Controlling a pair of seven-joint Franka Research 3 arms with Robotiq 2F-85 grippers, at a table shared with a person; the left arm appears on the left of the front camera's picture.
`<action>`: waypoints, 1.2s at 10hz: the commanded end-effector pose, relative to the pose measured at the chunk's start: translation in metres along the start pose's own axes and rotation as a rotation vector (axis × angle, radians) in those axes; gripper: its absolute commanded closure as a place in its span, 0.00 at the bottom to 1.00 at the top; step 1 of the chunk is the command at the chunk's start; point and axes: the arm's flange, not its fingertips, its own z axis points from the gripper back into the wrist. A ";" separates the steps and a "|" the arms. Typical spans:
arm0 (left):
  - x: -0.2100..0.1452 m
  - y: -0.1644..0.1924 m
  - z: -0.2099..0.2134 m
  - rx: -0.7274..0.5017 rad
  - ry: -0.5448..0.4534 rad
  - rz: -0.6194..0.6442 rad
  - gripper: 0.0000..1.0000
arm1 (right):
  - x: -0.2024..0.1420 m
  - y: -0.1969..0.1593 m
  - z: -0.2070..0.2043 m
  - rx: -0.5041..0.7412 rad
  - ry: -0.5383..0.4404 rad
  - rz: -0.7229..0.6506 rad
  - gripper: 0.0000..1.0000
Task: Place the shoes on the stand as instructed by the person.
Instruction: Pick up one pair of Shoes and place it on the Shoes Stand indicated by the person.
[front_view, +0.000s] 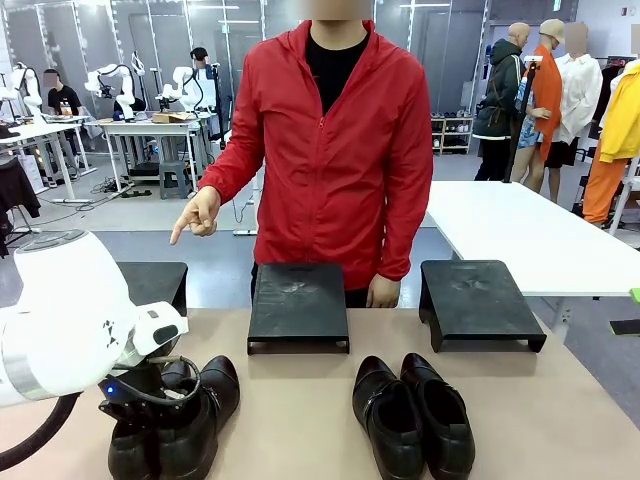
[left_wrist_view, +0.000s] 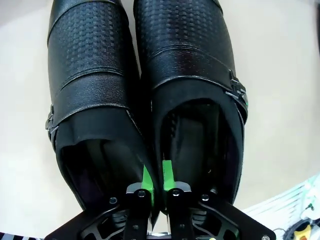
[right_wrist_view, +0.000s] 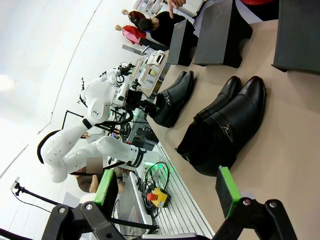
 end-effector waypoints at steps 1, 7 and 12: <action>-0.018 -0.002 0.026 -0.011 -0.074 -0.028 1.00 | 0.001 0.002 0.001 0.005 -0.001 0.005 0.00; -0.008 0.037 0.153 -0.010 -0.174 -0.073 1.00 | 0.001 0.002 0.001 0.005 -0.001 0.005 0.00; -0.001 0.072 0.183 -0.011 -0.253 -0.044 1.00 | 0.001 0.002 0.001 0.005 -0.001 0.005 0.00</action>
